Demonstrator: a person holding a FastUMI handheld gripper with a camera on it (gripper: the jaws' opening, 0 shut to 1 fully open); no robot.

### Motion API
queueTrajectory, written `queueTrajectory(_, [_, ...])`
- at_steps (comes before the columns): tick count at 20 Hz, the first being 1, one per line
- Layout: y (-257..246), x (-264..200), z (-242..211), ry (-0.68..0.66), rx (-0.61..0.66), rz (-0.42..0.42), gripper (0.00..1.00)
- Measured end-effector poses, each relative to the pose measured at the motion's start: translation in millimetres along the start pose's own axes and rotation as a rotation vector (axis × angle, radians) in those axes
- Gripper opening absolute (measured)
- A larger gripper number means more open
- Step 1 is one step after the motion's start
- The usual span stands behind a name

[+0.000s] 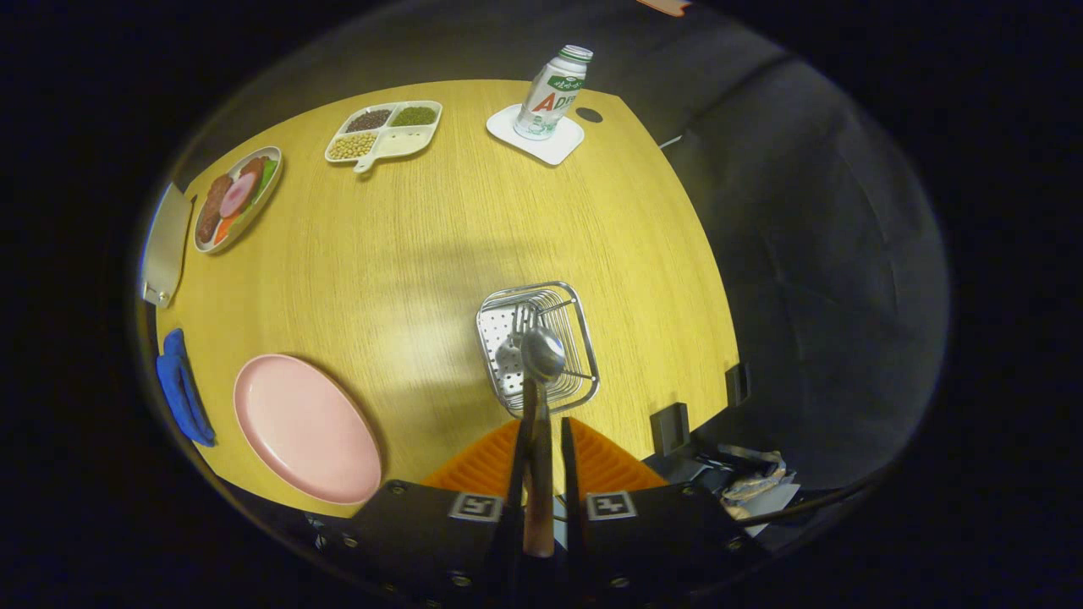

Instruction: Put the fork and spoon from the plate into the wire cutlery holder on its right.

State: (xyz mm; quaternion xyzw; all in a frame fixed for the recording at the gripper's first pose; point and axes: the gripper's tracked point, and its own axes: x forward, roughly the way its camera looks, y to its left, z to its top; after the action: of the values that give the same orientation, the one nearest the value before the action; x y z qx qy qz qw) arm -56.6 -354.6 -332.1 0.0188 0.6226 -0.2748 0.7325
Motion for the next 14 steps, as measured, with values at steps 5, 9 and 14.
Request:
queueTrajectory(5, [5, -6, 4, -0.044, -0.002, 0.027, 0.77])
queueTrajectory(9, [8, -10, 7, -0.076, -0.002, 0.038, 0.83])
queueTrajectory(14, [10, -21, 35, -0.232, 0.034, 0.051, 0.83])
